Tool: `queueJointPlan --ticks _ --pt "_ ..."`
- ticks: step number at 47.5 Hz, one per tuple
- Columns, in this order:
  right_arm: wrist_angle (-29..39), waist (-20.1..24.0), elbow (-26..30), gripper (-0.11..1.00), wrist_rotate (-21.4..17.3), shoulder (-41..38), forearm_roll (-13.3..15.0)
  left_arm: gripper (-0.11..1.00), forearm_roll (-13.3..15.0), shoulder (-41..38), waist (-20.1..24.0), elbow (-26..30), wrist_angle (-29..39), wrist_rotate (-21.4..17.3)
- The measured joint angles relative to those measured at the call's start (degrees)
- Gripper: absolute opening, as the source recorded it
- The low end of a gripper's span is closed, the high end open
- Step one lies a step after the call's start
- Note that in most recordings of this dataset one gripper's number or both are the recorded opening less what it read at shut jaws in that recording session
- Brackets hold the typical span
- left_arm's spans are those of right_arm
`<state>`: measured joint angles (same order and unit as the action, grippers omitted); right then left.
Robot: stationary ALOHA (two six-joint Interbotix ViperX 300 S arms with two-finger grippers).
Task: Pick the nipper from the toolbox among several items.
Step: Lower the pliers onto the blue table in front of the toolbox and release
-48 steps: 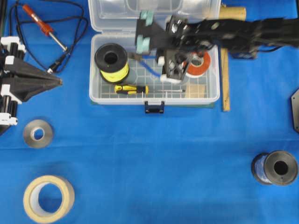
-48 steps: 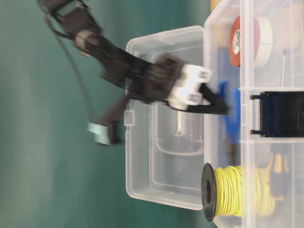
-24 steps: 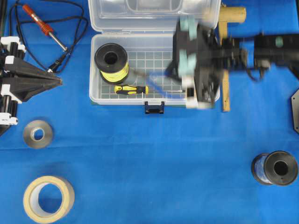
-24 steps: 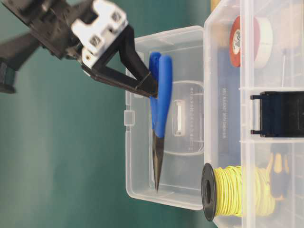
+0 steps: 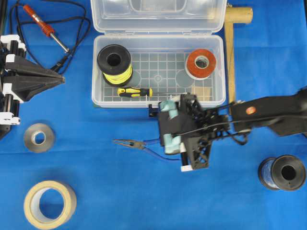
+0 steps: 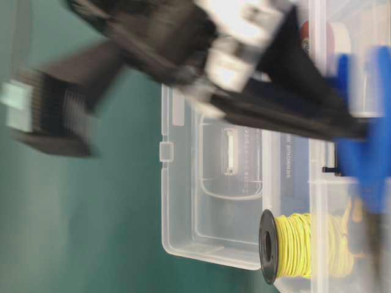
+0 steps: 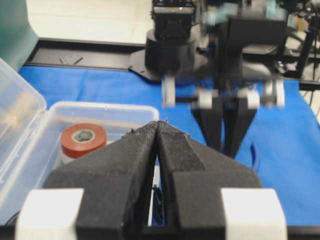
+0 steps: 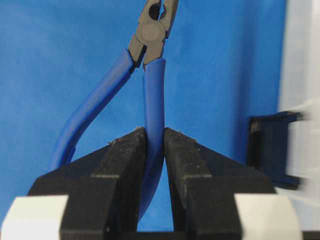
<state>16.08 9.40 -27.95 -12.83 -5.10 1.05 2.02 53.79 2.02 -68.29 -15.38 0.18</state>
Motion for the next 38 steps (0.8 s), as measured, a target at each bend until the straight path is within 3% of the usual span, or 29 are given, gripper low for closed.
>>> queueJointPlan --ticks 18,20,26,30,32,38 --pt "-2.46 0.97 0.0 0.14 -4.75 -7.82 -0.7 0.0 0.0 0.09 0.0 0.0 -0.18 0.0" --pt "-2.46 0.88 0.0 0.22 -4.75 -7.82 -0.7 0.0 0.0 0.0 0.0 0.0 -0.18 0.09" --pt "-1.49 0.88 0.0 0.61 -4.75 -7.82 -0.7 0.0 0.0 0.09 0.0 0.0 0.0 0.09" --pt "0.53 0.7 0.0 0.81 -4.75 -7.38 -0.7 0.0 0.0 0.09 0.0 0.0 -0.18 0.09" --pt "1.76 0.44 0.0 0.85 -4.75 -6.42 -0.62 0.0 0.0 0.09 0.0 -0.09 -0.18 0.18" --pt "5.01 -0.53 -0.7 0.79 -4.75 1.14 0.79 0.0 0.0 0.26 0.0 0.0 0.0 0.18"
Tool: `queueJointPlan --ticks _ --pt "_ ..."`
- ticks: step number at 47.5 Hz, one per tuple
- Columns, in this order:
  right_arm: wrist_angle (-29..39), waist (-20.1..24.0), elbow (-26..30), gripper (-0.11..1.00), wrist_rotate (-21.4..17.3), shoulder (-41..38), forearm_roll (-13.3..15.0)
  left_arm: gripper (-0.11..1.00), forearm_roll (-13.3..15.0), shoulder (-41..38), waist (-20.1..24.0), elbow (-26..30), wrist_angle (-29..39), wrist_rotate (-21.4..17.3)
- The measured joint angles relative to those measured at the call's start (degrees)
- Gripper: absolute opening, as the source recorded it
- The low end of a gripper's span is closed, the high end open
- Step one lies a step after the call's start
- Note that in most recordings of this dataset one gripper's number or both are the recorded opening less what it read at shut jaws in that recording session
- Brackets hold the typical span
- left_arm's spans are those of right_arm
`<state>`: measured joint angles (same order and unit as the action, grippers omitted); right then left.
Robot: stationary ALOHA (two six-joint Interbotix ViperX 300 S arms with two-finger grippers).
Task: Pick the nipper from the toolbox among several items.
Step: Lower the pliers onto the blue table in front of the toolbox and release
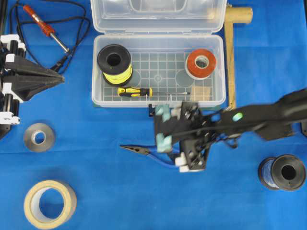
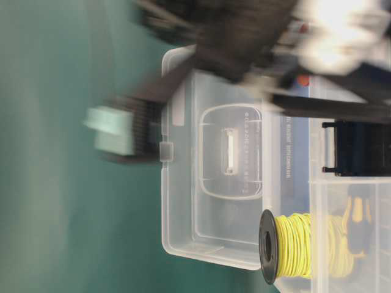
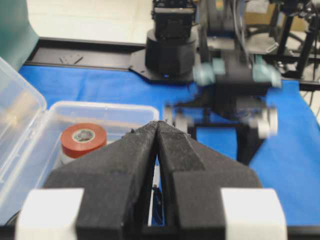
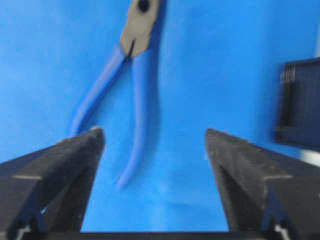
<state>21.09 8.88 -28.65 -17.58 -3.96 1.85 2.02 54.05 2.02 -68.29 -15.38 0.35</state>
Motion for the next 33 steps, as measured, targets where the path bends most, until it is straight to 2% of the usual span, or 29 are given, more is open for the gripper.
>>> queueJointPlan --ticks 5,15,26,33 --pt "1.23 -0.26 -2.11 0.8 0.0 7.82 2.11 0.0 0.0 0.0 0.0 0.0 0.0 0.0" --pt "1.14 -0.97 -11.34 0.8 0.0 24.96 5.27 0.0 0.0 -0.09 0.09 0.0 0.0 0.0" --pt "-2.46 -2.81 -24.87 0.8 0.0 45.97 5.71 0.0 0.09 -0.18 -0.09 -0.09 0.0 0.0" --pt "-3.78 -5.45 -32.78 0.8 0.0 57.92 5.71 0.0 0.0 -0.18 -0.62 0.0 0.0 0.0"
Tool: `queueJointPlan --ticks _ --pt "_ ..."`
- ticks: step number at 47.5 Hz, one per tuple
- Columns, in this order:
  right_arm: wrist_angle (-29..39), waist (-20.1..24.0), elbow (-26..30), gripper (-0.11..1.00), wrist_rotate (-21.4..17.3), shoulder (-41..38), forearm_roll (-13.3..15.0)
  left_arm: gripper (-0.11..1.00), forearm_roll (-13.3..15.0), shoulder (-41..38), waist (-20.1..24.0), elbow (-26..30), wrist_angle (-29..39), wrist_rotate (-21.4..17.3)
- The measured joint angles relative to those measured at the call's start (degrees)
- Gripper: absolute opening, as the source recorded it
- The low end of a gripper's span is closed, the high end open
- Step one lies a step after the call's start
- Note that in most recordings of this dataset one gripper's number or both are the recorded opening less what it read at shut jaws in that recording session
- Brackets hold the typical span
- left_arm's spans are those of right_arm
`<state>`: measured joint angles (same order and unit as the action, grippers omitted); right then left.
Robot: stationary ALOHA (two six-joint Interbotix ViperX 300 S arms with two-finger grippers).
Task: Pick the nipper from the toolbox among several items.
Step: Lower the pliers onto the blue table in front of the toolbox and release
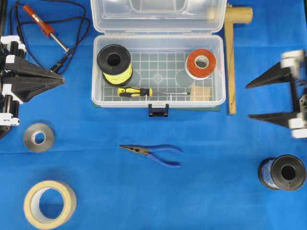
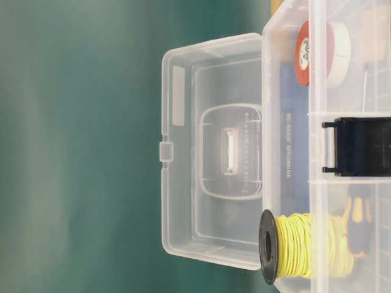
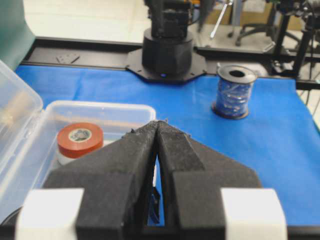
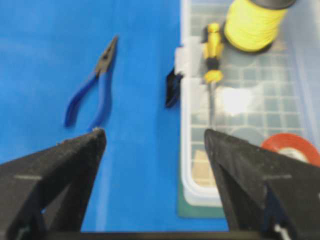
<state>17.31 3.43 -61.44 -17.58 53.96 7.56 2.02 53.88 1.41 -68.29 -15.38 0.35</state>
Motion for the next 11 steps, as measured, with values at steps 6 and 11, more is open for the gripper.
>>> queueJointPlan --ticks 6,11 --pt "-0.44 -2.2 -5.36 0.8 0.0 6.77 0.0 0.0 0.0 0.0 -0.35 0.0 0.0 0.0" --pt "-1.05 -3.34 -8.35 0.8 0.0 9.58 0.0 0.0 0.0 0.0 -0.44 0.0 0.0 0.0"
